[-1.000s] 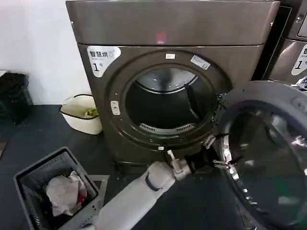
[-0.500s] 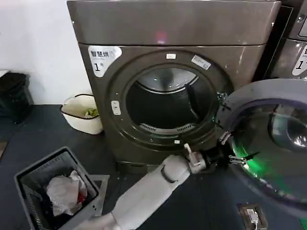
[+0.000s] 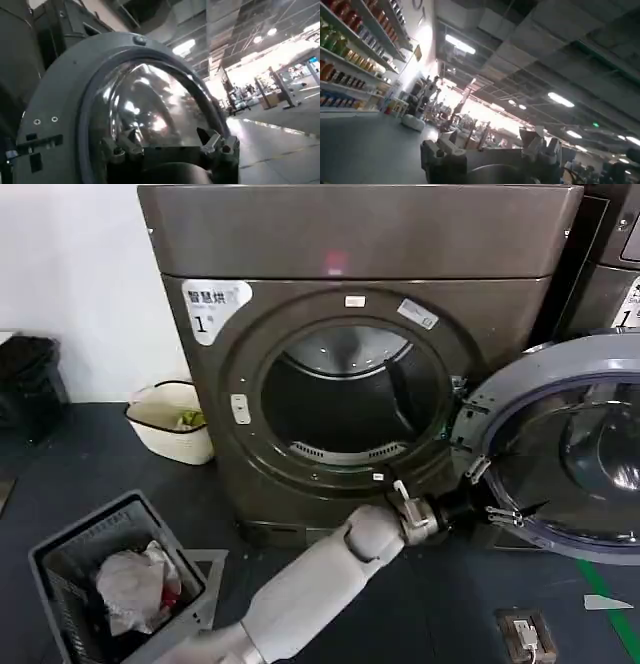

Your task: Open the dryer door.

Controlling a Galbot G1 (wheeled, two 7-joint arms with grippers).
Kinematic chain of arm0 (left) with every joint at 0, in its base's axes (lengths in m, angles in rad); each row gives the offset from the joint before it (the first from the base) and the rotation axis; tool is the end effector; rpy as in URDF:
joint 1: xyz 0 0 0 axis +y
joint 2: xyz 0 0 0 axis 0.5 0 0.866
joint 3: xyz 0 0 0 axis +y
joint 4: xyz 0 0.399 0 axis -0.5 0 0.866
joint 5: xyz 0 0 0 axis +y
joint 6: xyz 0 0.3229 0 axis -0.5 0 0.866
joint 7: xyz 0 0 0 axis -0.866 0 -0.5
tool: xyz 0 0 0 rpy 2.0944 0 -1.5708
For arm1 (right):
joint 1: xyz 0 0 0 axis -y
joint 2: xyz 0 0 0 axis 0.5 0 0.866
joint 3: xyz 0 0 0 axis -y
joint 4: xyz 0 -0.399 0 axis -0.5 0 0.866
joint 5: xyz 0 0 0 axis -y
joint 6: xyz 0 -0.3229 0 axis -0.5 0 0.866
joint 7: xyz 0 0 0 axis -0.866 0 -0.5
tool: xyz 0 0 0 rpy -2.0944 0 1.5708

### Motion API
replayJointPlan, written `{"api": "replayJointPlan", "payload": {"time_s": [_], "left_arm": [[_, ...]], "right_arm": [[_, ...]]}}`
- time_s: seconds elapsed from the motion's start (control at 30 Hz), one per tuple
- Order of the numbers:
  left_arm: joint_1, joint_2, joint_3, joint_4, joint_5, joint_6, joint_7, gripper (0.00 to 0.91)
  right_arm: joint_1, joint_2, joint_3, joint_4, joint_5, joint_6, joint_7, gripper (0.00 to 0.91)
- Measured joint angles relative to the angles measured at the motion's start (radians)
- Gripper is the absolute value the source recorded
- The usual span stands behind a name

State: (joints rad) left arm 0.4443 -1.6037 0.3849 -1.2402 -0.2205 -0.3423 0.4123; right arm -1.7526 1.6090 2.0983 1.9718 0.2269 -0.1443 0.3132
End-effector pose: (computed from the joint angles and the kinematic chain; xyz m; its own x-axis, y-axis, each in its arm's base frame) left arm 0.4357 -0.2573 -0.3017 -0.2003 0.9387 -0.2806 0.8815 0.2977 0.3666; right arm -0.1851 -0.2866 -0.2156 0.1141 0.9510 -0.2873 0.8863 -0.2281 -0.4030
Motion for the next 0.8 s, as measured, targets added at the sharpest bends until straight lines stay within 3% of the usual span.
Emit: {"api": "replayJointPlan", "payload": {"time_s": [0.33,0.67,0.8], "left_arm": [[0.049,0.09,0.042,-0.138,-0.055,0.132,-0.035,0.907],[0.139,0.34,0.058,-0.498,-0.123,0.399,-0.183,0.907],[0.19,0.466,0.021,-0.64,-0.178,0.505,-0.262,0.907]], "right_arm": [[0.01,0.0,-0.01,0.012,0.008,-0.007,-0.001,0.907],[0.019,0.0,-0.041,0.012,0.063,-0.016,-0.006,0.907],[0.022,0.0,-0.049,0.002,0.084,0.008,-0.001,0.907]]}}
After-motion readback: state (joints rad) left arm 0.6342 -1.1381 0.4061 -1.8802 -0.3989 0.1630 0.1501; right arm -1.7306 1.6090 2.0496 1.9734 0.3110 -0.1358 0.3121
